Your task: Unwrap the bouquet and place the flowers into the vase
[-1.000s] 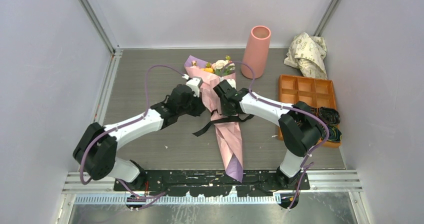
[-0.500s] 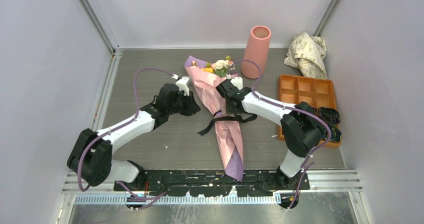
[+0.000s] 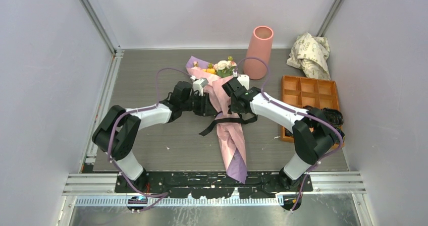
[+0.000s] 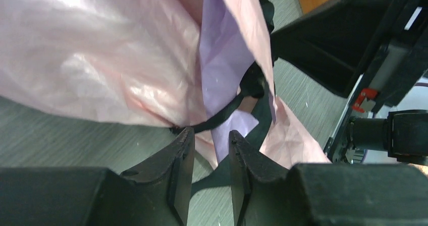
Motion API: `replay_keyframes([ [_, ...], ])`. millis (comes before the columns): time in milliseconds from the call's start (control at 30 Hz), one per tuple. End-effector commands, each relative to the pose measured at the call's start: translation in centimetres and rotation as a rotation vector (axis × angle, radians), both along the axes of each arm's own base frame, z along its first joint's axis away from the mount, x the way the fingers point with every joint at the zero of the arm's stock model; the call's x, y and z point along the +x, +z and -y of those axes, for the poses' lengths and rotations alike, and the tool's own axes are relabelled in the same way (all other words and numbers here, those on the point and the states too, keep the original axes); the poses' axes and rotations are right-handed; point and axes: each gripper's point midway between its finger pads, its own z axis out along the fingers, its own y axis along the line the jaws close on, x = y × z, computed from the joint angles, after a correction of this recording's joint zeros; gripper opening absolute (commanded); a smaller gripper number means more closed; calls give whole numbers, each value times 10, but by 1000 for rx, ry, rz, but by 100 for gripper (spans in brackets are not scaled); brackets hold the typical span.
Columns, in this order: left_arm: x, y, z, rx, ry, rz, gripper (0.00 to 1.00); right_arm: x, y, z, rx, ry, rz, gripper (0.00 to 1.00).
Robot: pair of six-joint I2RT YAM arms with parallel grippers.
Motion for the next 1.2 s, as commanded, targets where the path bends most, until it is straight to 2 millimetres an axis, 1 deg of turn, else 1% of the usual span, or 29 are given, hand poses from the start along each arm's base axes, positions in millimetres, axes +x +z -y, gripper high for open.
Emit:
replay_keyframes([
  [0,20,30,21,-81,-44,108,32,3,21,-7,55,8,47,4],
  [167,26,23,30,-86,-74,90,33,3,19,-9,67,12,43,4],
  [267,24,17,32,-84,-92,75,33,3,19,-10,68,12,45,4],
  [367,19,9,33,-77,-109,67,33,4,21,-10,70,15,52,4],
  [500,14,10,38,-95,-142,58,33,5,22,-10,65,13,54,4],
  [633,1,11,41,-102,-175,45,32,7,22,-9,57,10,56,4],
  [767,-8,4,41,-96,-186,27,32,9,21,-11,62,11,57,4],
  [833,-10,-2,44,-94,-193,7,29,9,23,-12,68,12,59,4],
  [967,-7,-15,45,-73,-161,-18,16,12,30,-10,63,-2,81,3],
  [1067,-1,-15,36,-32,-100,-10,12,13,32,2,40,-42,93,3],
  [1167,4,-9,20,27,-33,21,10,13,29,15,27,-88,94,2],
])
